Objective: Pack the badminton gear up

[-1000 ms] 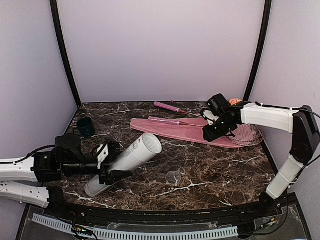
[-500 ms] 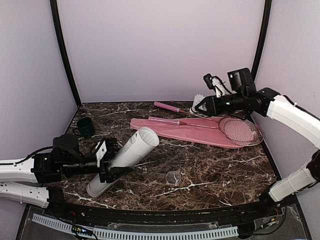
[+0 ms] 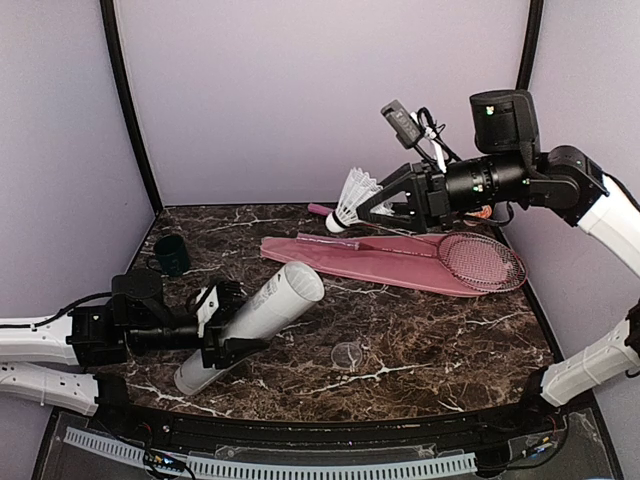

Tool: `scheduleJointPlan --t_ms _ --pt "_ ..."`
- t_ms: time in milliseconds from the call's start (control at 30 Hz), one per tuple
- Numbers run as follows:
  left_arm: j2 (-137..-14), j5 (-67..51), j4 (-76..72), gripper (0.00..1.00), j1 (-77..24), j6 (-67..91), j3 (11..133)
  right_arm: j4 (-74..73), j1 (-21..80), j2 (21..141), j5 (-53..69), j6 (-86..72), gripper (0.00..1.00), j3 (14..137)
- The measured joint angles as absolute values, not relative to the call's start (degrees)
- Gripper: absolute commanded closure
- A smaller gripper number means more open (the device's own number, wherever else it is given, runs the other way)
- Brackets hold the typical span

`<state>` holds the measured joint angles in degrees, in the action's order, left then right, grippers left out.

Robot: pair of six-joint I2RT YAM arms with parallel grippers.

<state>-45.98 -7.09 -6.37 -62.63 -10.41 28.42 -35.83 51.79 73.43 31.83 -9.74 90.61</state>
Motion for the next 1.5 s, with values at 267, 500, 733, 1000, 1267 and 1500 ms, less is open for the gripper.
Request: scheduleJointPlan --t_ms 267,500,733,1000,1267,1500 --pt "-46.00 -7.07 -7.64 0.54 -62.63 -10.41 28.42 -42.19 59.05 77.82 29.85 -8.08 0.59 92.31" --pt "-44.93 -7.14 -8.69 0.53 -62.63 -10.28 28.38 -43.79 61.84 80.71 29.21 -7.75 0.60 93.49" --pt "-45.01 -8.12 -9.58 0.54 -62.63 -10.24 28.34 -43.31 62.17 82.46 28.40 -7.73 0.60 96.64" --pt "-45.06 -8.14 -11.53 0.54 -62.63 -9.98 27.88 -42.96 64.20 84.90 27.88 -7.42 0.33 99.15" --pt "-44.45 -8.12 -13.56 0.53 -62.63 -9.15 26.17 -44.56 66.39 86.70 25.52 -6.07 0.18 101.49" --pt "-43.57 -8.12 -13.63 0.53 -62.63 -8.75 26.15 -46.24 66.37 86.43 21.47 -6.00 0.18 101.43"
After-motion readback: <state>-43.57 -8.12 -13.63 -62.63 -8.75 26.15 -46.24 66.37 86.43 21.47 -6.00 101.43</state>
